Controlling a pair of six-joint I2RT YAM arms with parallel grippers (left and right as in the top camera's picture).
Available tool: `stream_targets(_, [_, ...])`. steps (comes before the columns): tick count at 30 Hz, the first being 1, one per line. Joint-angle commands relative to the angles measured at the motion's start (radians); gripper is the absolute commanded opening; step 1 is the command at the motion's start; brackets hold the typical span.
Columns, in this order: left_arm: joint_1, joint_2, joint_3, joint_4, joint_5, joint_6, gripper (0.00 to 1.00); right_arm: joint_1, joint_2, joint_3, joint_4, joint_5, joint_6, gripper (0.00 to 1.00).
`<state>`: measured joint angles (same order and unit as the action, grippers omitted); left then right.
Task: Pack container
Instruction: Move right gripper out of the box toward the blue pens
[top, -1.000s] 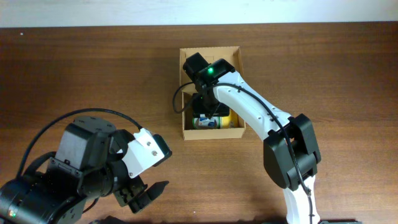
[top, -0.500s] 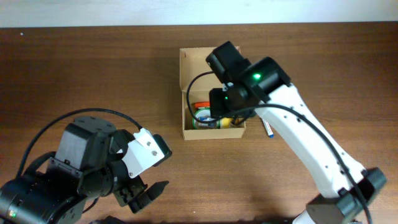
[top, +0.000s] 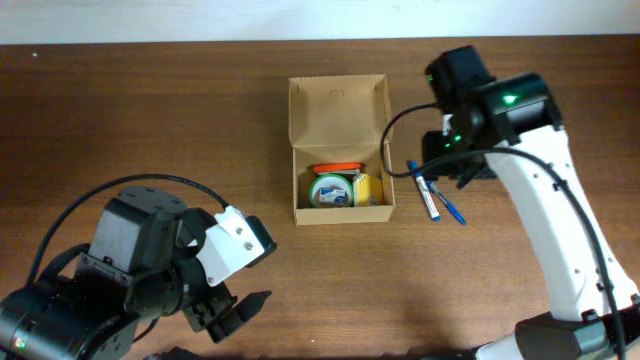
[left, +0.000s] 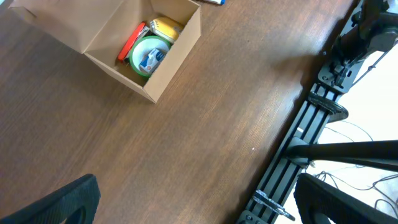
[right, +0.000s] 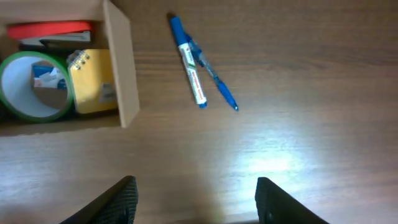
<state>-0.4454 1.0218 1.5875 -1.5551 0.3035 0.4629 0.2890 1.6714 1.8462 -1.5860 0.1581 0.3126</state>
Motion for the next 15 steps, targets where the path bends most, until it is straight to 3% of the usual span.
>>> stream_targets(1, [0.005, -0.002, 0.0, 0.002, 0.014, -0.002, 1.0, -0.074, -0.022, -0.003, 0.023, -0.055, -0.127, 0.58])
stream_targets(4, [0.005, -0.002, 0.0, 0.002, 0.015, -0.002, 1.0, -0.141, -0.022, -0.036, 0.059, -0.072, -0.188, 0.58])
stream_targets(15, [0.005, -0.002, 0.0, 0.002, 0.014, -0.002, 1.0, -0.24, -0.021, -0.523, 0.479, -0.16, -0.317, 0.56])
